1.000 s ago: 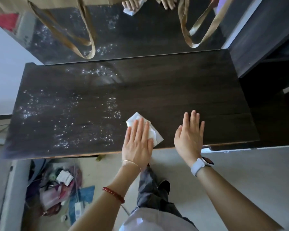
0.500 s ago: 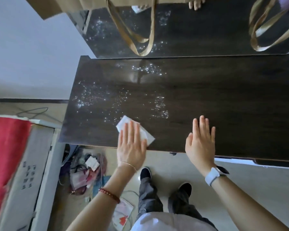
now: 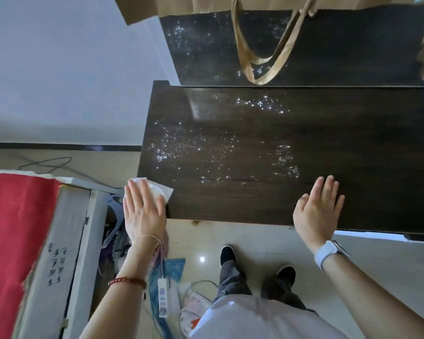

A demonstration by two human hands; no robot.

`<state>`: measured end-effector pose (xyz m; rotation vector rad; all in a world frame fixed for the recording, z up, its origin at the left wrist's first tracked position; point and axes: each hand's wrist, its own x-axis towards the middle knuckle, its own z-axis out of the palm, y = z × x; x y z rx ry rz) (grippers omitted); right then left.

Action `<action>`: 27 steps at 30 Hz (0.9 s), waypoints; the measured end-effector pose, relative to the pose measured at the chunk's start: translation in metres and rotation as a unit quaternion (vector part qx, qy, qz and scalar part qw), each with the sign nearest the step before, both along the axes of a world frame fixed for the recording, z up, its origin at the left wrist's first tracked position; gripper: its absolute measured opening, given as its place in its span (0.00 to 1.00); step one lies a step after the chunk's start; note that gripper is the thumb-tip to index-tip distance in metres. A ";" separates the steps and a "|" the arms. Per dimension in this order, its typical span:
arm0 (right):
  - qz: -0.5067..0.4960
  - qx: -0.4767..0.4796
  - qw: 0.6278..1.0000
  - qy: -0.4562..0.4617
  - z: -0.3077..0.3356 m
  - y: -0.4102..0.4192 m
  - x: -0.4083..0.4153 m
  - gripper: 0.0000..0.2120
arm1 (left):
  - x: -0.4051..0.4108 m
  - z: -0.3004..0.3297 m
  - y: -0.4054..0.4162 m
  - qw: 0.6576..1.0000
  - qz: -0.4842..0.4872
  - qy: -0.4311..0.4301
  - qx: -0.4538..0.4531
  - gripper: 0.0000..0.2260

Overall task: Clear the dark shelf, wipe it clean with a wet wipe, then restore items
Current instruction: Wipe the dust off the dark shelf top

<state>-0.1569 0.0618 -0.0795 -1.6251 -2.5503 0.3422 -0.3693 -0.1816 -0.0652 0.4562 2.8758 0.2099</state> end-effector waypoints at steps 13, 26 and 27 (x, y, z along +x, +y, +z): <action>0.064 -0.031 0.996 0.060 0.007 0.021 0.026 0.21 | 0.064 -0.003 0.118 0.973 -0.232 -0.004 0.012 0.30; 0.015 -0.039 0.996 0.075 0.007 0.107 0.107 0.22 | 0.180 -0.001 0.287 0.885 -0.463 0.020 -0.035 0.27; 0.020 -0.042 0.996 0.076 0.006 0.107 0.107 0.23 | 0.179 -0.001 0.287 0.884 -0.465 0.020 -0.036 0.27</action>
